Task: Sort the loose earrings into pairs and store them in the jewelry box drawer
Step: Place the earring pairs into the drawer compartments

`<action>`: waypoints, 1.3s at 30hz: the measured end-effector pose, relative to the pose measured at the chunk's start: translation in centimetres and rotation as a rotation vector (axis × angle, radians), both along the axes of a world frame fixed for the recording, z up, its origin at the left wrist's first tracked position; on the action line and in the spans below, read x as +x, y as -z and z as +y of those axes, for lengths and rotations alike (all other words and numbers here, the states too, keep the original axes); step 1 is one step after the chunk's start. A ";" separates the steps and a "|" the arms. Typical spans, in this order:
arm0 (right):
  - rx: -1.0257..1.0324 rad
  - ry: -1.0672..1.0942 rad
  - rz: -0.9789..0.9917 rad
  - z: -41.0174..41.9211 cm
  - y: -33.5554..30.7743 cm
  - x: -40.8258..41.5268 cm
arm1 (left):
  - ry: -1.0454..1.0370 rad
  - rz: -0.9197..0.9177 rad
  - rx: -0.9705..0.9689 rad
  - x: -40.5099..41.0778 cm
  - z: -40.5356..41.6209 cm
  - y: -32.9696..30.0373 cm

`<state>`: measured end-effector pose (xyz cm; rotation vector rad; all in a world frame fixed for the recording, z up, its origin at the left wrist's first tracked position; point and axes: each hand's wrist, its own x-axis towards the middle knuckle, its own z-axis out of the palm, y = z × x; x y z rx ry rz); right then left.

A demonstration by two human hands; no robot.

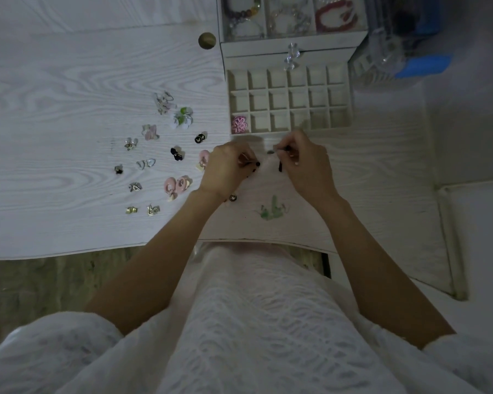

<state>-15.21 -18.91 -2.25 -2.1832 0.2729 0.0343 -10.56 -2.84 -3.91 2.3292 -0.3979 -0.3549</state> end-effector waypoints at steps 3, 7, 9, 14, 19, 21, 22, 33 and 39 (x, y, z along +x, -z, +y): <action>0.105 0.049 -0.078 0.4 -1.6 1.2 | -0.108 0.039 -0.145 0.5 0.1 -1.2; 0.225 0.088 -0.114 0.6 -2.8 2.9 | -0.139 0.010 -0.282 1.9 -0.2 -2.7; 0.283 0.100 -0.122 0.6 -3.1 3.7 | -0.166 0.013 -0.327 2.8 -0.5 -3.0; 0.277 0.100 -0.081 0.7 -3.1 5.5 | -0.244 0.061 -0.343 5.0 -1.4 -2.0; 0.294 0.139 -0.058 0.4 -2.5 6.5 | -0.229 0.005 -0.187 5.5 -2.7 -1.2; 0.303 0.141 -0.057 0.3 -2.3 6.8 | -0.175 -0.048 -0.114 5.4 -2.8 -1.3; 0.295 0.137 -0.056 0.4 -2.1 6.9 | -0.153 -0.063 -0.094 5.4 -2.7 -1.2; 0.024 0.060 0.009 0.5 -0.3 7.5 | -0.065 -0.097 0.075 4.2 -2.3 -1.3; 0.012 -0.004 0.044 0.8 -0.4 7.2 | -0.078 -0.139 0.064 3.7 -2.0 -1.1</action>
